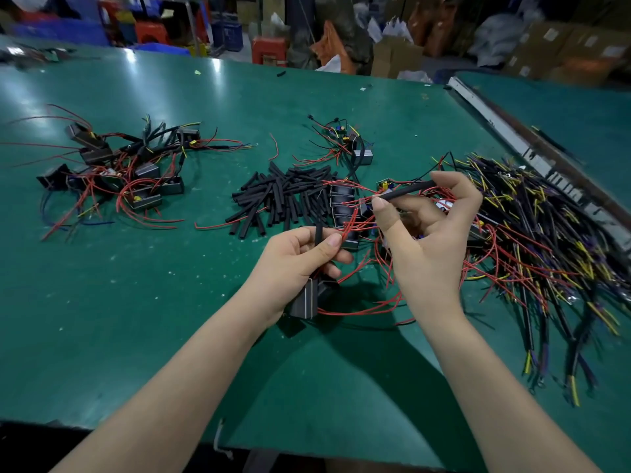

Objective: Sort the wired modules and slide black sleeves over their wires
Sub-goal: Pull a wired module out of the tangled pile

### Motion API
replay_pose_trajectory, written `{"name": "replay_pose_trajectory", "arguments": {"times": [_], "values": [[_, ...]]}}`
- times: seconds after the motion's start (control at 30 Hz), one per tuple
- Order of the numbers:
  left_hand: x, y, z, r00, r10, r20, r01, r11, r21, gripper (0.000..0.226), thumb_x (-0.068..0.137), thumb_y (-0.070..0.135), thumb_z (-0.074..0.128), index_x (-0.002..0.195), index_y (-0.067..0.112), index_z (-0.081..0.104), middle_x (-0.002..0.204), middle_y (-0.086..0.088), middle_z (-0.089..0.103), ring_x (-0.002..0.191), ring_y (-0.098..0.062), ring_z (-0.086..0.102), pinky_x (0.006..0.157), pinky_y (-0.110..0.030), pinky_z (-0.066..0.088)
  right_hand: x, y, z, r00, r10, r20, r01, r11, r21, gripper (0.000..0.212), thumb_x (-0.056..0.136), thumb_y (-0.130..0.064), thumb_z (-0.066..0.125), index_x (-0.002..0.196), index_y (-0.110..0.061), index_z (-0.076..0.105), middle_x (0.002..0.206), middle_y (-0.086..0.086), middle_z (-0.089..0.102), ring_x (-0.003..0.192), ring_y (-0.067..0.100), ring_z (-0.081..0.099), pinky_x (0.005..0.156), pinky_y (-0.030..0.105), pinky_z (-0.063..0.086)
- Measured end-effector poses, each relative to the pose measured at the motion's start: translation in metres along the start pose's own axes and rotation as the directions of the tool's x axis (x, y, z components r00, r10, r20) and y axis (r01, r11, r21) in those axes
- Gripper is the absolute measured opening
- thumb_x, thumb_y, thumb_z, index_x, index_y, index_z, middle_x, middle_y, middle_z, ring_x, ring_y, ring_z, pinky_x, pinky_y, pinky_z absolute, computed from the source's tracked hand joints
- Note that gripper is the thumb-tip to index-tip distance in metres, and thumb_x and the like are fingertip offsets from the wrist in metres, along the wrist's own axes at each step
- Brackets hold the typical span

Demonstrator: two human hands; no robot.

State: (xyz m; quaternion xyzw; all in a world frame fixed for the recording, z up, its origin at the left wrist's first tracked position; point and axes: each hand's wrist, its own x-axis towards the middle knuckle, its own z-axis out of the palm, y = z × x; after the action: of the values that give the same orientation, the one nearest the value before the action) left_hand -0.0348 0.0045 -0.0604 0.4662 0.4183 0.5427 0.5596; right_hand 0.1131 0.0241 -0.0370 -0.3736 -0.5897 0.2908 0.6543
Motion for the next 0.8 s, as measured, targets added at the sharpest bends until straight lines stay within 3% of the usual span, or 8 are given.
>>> {"name": "replay_pose_trajectory", "arguments": {"times": [0.33, 0.43, 0.6, 0.7, 0.8], "values": [[0.000, 0.000, 0.000, 1.000, 0.026, 0.014, -0.027, 0.998, 0.049, 0.008, 0.090, 0.014, 0.058, 0.094, 0.009, 0.063, 0.070, 0.000, 0.071, 0.053, -0.008, 0.059, 0.057, -0.018, 0.050, -0.002, 0.005, 0.001, 0.991, -0.045, 0.129, 0.059, 0.993, -0.103, 0.051, 0.083, -0.022, 0.071, 0.109, -0.045, 0.033, 0.080, -0.006, 0.071, 0.053, 0.014, 0.052, 0.059, 0.024, 0.039], [0.000, 0.000, -0.001, 0.999, 0.043, 0.019, -0.044, 0.996, 0.078, 0.006, 0.090, 0.012, 0.057, 0.092, 0.009, 0.063, 0.069, 0.000, 0.071, 0.053, -0.008, 0.059, 0.058, -0.018, 0.050, 0.003, 0.007, -0.004, 0.980, -0.002, 0.197, 0.022, 0.995, -0.096, 0.052, 0.081, -0.022, 0.071, 0.109, -0.047, 0.035, 0.081, -0.002, 0.071, 0.049, 0.015, 0.045, 0.056, 0.028, 0.037], [-0.001, -0.001, 0.001, 0.997, 0.067, 0.040, -0.071, 0.992, 0.104, 0.005, 0.090, 0.010, 0.057, 0.091, 0.008, 0.061, 0.065, 0.001, 0.069, 0.052, -0.009, 0.058, 0.057, -0.017, 0.049, 0.005, 0.009, -0.007, 0.966, 0.050, 0.255, -0.041, 0.998, -0.043, 0.055, 0.081, -0.017, 0.072, 0.119, -0.039, 0.039, 0.081, 0.006, 0.070, 0.058, 0.036, 0.049, 0.057, 0.038, 0.039], [-0.001, -0.001, 0.003, 0.996, 0.080, 0.050, -0.084, 0.992, 0.091, 0.008, 0.092, 0.007, 0.053, 0.089, 0.008, 0.060, 0.062, 0.002, 0.066, 0.049, -0.008, 0.055, 0.055, -0.017, 0.048, 0.007, 0.009, -0.009, 0.922, 0.103, 0.372, -0.086, 0.994, -0.063, 0.055, 0.083, -0.013, 0.072, 0.119, -0.044, 0.044, 0.081, 0.002, 0.070, 0.056, 0.022, 0.046, 0.057, 0.029, 0.040], [-0.001, -0.002, 0.001, 0.995, 0.097, 0.033, -0.100, 0.989, 0.110, 0.009, 0.093, 0.007, 0.054, 0.087, 0.008, 0.060, 0.062, 0.003, 0.066, 0.050, -0.008, 0.055, 0.055, -0.017, 0.048, 0.007, 0.009, -0.009, 0.871, 0.180, 0.457, -0.193, 0.981, -0.019, 0.049, 0.085, -0.014, 0.071, 0.117, -0.043, 0.048, 0.082, -0.003, 0.071, 0.062, 0.007, 0.056, 0.061, 0.020, 0.047]]}}
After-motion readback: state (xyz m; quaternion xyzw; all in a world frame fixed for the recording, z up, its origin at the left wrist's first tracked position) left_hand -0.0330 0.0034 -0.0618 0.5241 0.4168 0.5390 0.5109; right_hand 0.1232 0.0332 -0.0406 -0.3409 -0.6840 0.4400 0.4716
